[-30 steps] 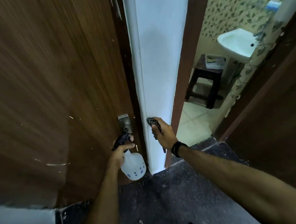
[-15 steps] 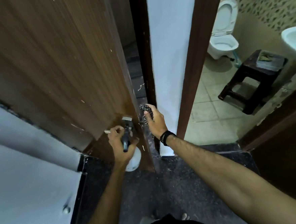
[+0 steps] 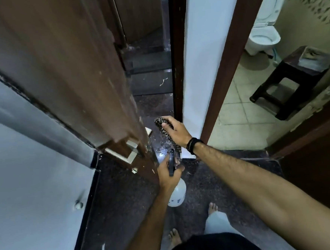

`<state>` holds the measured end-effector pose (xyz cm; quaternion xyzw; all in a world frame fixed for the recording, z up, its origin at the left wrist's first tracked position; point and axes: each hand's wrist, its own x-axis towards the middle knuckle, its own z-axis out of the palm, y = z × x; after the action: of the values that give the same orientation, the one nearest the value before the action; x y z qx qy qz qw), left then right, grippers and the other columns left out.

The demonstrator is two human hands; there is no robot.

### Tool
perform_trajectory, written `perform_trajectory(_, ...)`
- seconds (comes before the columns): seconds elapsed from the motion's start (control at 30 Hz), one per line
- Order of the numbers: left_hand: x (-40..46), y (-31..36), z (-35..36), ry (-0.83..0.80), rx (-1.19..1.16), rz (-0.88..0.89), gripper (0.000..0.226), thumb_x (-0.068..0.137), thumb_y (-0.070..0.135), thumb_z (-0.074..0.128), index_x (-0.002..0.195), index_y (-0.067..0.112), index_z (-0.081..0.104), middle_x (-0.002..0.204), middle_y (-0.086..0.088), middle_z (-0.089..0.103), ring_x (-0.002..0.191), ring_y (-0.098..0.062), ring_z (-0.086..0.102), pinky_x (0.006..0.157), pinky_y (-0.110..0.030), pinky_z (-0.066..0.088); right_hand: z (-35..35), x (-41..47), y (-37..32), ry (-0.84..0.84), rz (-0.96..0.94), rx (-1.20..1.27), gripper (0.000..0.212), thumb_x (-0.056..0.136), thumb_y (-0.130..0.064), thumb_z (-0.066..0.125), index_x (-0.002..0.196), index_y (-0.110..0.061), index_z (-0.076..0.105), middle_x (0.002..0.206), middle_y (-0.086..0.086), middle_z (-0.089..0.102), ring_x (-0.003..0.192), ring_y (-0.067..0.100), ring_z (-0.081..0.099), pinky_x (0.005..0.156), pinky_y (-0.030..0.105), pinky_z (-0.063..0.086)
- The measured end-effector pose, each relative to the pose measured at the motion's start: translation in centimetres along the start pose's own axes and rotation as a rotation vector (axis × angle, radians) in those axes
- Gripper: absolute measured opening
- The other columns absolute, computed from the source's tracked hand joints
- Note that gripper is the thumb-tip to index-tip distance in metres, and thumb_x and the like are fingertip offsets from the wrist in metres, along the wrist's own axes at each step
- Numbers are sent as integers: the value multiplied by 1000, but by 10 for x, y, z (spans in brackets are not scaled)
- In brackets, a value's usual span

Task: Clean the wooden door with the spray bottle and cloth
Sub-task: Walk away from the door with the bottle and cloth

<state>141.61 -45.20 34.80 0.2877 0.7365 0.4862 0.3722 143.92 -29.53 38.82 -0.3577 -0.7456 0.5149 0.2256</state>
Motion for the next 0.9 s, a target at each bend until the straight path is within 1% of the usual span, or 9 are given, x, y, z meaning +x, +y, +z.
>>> perform_trajectory(0.1, 6, 0, 5, 42, -35, -23, 29, 80, -7, 71, 78, 17, 56, 72, -3, 60, 72, -24, 61, 77, -46, 57, -10, 11, 12, 4, 49, -47, 31, 106, -21, 50, 133, -9, 56, 127, 8, 64, 115, 19, 58, 89, 23, 41)
perform_trajectory(0.2, 22, -3, 10, 116, -77, 18, 10, 80, 7, 65, 81, 12, 55, 74, -5, 59, 71, -18, 58, 73, -43, 55, -23, 26, 28, -38, 87, -77, 31, 105, -22, 51, 133, -9, 56, 126, 8, 64, 116, 22, 58, 88, 23, 39)
perform_trajectory(0.3, 43, 3, 18, 248, -62, -17, 7, 80, 15, 62, 82, 13, 55, 76, -7, 58, 67, -7, 56, 67, -26, 49, -37, 45, 43, -114, 124, -95, 32, 105, -24, 50, 134, -11, 56, 127, 7, 64, 117, 22, 58, 89, 24, 39)
perform_trajectory(0.37, 59, 10, 20, 330, -49, -18, 17, 83, -2, 63, 79, 12, 54, 72, -4, 56, 61, 3, 52, 61, -13, 43, -43, 58, 51, -147, 136, -99, 32, 105, -26, 50, 133, -13, 56, 126, 7, 64, 116, 22, 58, 89, 24, 39)
perform_trajectory(0.43, 77, 12, 17, 415, -54, -44, 22, 83, -10, 66, 81, 9, 54, 73, -3, 57, 61, 5, 52, 61, -10, 43, -45, 75, 54, -184, 125, -110, 31, 104, -25, 52, 132, -14, 58, 125, 7, 65, 116, 22, 59, 88, 23, 39)
perform_trajectory(0.57, 104, 9, 4, 553, -58, -101, 20, 80, -2, 76, 83, 3, 57, 72, -3, 60, 61, 0, 53, 61, -17, 45, -29, 105, 55, -253, 146, -135, 31, 103, -27, 53, 131, -16, 59, 126, 6, 66, 116, 22, 59, 89, 24, 40)
perform_trajectory(0.7, 147, 9, -18, 623, -74, -100, 20, 82, 2, 78, 83, 4, 57, 72, -2, 60, 60, 6, 54, 62, -12, 45, -1, 149, 48, -303, 128, -152, 30, 103, -28, 53, 131, -17, 58, 125, 5, 66, 111, 20, 59, 88, 27, 43)
perform_trajectory(0.8, 189, -1, -43, 687, -83, -134, 23, 84, 10, 79, 81, 6, 56, 71, 0, 60, 62, -1, 54, 69, -29, 49, 29, 189, 45, -364, 110, -178, 31, 104, -24, 53, 132, -11, 58, 125, 9, 65, 111, 22, 59, 82, 21, 36)
perform_trajectory(0.9, 237, -11, -72, 712, -130, -138, 27, 84, 18, 79, 79, 11, 53, 69, 3, 57, 62, -5, 54, 71, -35, 49, 60, 236, 43, -403, 109, -233, 32, 105, -25, 52, 133, -10, 57, 125, 11, 65, 113, 25, 59, 81, 21, 37)
